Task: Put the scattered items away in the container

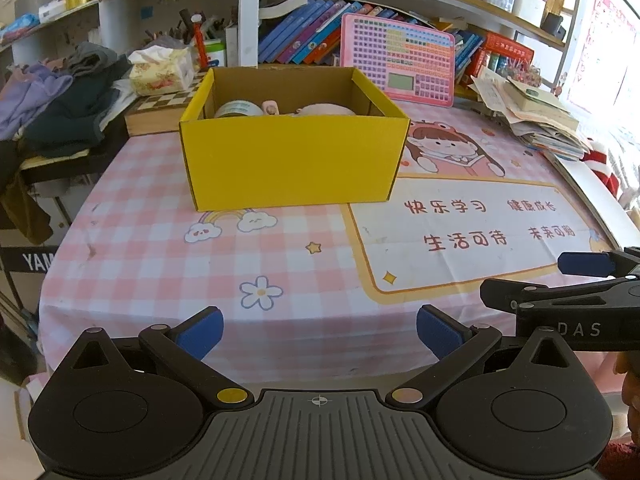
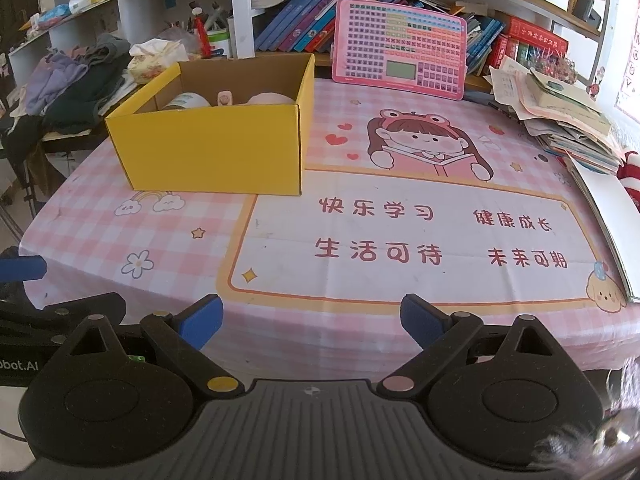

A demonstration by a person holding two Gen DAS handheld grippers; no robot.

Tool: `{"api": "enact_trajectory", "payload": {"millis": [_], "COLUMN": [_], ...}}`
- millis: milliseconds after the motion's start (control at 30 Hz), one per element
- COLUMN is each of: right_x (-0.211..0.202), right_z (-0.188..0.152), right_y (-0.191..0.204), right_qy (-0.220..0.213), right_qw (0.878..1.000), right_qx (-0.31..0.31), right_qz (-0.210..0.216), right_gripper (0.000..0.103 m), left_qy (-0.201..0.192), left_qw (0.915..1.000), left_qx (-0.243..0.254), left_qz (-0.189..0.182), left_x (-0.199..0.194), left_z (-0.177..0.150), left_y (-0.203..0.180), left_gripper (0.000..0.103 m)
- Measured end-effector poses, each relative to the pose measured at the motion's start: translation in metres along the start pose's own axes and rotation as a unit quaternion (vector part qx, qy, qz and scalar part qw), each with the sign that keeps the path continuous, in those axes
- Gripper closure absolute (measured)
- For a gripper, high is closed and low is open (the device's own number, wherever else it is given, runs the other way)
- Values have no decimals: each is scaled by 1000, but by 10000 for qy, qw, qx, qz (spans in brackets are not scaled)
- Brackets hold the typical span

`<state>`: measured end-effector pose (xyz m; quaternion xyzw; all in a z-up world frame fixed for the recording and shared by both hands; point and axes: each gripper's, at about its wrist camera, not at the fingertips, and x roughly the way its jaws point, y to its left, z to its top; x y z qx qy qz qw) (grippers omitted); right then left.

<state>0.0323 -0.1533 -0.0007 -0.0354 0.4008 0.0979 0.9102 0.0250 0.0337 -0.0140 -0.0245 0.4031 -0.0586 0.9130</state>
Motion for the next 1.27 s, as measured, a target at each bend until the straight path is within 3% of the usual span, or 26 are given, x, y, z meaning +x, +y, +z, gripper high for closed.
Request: {"api": "enact_trajectory", "payload": {"millis": [1267], "right_x": [14], "right_z": [4], "right_y": [-8], "right_qy": [225], "right_qw": [9997], "right_qx": [27], "right_qz": [-22], "right_gripper": [7], "left_qy": [230], "left_qw": [9997], "left_qx": [-96], "left_qz": [-10], "left_x": [18], "left_z": [5], "left_y": [-6], "left_gripper": [0]}}
